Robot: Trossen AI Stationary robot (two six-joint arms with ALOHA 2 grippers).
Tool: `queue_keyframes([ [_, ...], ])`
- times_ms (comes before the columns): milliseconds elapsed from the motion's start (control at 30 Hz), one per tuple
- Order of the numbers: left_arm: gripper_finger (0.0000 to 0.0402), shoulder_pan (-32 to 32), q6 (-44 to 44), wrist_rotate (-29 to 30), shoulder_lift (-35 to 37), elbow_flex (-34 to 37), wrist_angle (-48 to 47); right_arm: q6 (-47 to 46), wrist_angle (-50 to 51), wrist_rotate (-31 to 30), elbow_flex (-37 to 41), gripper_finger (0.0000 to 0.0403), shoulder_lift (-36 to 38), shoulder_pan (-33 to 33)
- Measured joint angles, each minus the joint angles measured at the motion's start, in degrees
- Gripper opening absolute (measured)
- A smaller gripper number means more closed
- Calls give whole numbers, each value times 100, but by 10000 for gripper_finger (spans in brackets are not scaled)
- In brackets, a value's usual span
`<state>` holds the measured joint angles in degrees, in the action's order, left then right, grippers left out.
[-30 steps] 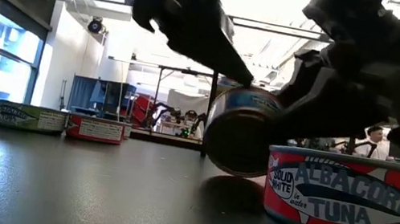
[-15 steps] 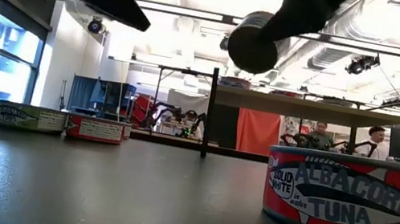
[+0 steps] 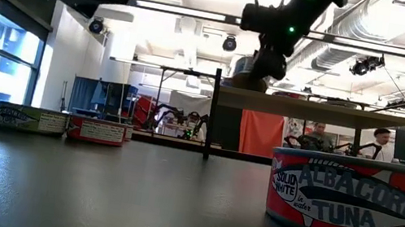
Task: Stack canned seafood by type on shelf
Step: Put the blue tuna can on the shelf aligned with the other blue tuna can
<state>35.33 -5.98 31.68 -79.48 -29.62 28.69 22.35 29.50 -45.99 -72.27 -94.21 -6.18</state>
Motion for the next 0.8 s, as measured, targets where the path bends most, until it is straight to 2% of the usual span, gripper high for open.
queue_keyframes([
  [67, 16, 39, 52, 4, 0, 1, -2, -56, -107, 233, -4, 175, 5, -68],
  [233, 16, 50, 60, 7, 0, -1, -9, -85, -158, 396, -4, 274, -2, -69],
  [333, 16, 48, 60, 10, 0, 1, -13, -87, -260, 390, -4, 304, 2, -46],
  [600, 16, 48, 49, 11, 0, 1, -22, -115, -253, 189, -4, 312, 22, 68],
  [800, 16, 46, 5, 11, 0, 0, -20, -574, -369, -33, -4, 313, 22, 104],
])
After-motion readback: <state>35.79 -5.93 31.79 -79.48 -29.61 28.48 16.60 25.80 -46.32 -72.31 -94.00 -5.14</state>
